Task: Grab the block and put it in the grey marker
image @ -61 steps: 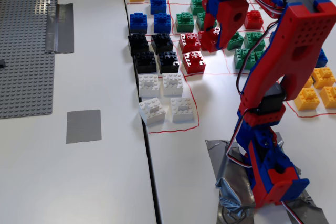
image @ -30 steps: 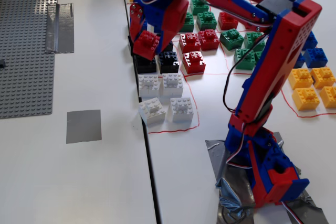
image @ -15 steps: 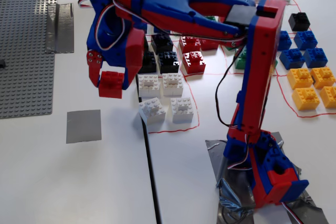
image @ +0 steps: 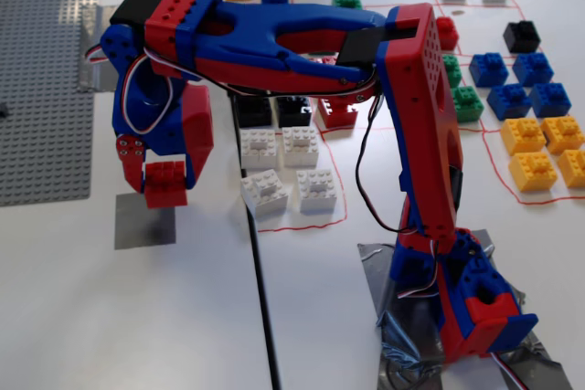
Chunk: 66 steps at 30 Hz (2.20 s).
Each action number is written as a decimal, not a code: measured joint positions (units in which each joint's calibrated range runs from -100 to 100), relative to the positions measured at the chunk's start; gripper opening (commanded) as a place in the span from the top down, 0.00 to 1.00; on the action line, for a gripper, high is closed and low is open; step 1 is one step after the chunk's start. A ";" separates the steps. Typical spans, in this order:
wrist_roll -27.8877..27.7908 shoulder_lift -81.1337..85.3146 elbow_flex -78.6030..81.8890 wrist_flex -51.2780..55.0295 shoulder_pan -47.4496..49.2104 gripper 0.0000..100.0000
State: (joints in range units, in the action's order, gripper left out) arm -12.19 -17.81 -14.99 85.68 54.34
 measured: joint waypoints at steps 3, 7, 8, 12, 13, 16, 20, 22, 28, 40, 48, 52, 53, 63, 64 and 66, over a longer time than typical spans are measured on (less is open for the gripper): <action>-0.29 -2.25 -1.36 0.00 0.88 1.00; -0.49 -5.01 -3.00 -0.16 1.90 1.00; -0.49 -5.51 -3.54 -0.16 2.05 1.00; -0.49 -7.34 -6.18 -0.97 1.98 1.00; -0.59 -7.68 -6.27 -1.62 1.98 0.97; -0.93 -8.34 -6.99 -1.62 2.05 0.91; -1.12 -8.51 -7.54 -1.62 2.34 0.82; -1.12 -8.51 -7.54 -1.62 2.34 0.78; -1.07 -8.51 -7.54 -1.29 2.34 0.72; -0.20 -8.51 -12.90 0.89 2.27 0.84; -0.24 -8.51 -13.99 2.43 2.27 1.00; -0.24 -8.51 -13.99 3.24 1.10 1.00; -0.24 -8.51 -13.99 3.24 0.51 1.00; 1.07 -2.75 -13.99 3.64 -1.98 1.00; 1.51 -1.75 -13.99 4.29 -2.56 1.00; 2.59 -0.67 -13.99 5.26 -4.02 1.00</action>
State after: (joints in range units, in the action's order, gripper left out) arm -9.60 -18.48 -28.97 90.94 50.31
